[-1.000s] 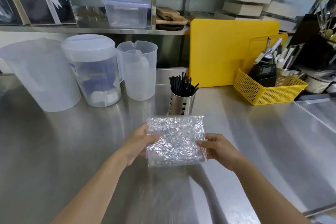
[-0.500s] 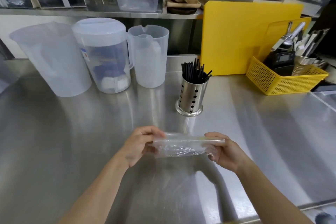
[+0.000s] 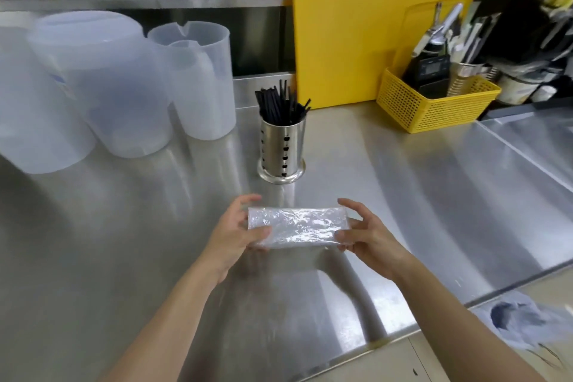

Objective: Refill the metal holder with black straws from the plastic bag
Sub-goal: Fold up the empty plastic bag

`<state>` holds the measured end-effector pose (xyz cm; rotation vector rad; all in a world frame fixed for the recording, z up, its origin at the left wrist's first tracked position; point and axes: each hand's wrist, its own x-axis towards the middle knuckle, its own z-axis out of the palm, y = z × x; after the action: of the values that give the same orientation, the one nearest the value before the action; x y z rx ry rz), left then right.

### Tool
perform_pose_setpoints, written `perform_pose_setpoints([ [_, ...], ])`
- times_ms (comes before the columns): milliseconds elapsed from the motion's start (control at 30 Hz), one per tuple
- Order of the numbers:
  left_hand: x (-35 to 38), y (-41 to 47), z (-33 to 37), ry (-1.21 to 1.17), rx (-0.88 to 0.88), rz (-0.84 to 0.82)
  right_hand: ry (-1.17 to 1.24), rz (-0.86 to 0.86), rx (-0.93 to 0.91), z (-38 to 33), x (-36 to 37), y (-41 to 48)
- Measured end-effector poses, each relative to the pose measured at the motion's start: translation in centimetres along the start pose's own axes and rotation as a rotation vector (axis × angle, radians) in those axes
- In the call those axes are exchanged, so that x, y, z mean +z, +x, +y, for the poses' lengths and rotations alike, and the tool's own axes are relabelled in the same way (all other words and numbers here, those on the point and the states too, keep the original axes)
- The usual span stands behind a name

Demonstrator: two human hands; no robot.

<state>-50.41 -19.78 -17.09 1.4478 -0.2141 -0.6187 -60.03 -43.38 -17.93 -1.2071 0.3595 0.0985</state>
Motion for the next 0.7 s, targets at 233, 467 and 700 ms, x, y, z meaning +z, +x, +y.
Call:
perform_pose_setpoints([
  [233, 7.4, 3.1, -0.7, 0.082, -0.145, 0.012, -0.056, 0.157, -0.136, -2.1, -6.7, -2.4],
  [467, 20.8, 4.8, -2.4, 0.178, -0.119, 0.000, -0.113, 0.265, -0.132, -3.6, -18.3, -6.2],
  [700, 36.6, 6.7, -5.1, 0.282, -0.046, -0.065, -0.092, 0.467, -0.195, -5.6, -31.5, -12.8],
])
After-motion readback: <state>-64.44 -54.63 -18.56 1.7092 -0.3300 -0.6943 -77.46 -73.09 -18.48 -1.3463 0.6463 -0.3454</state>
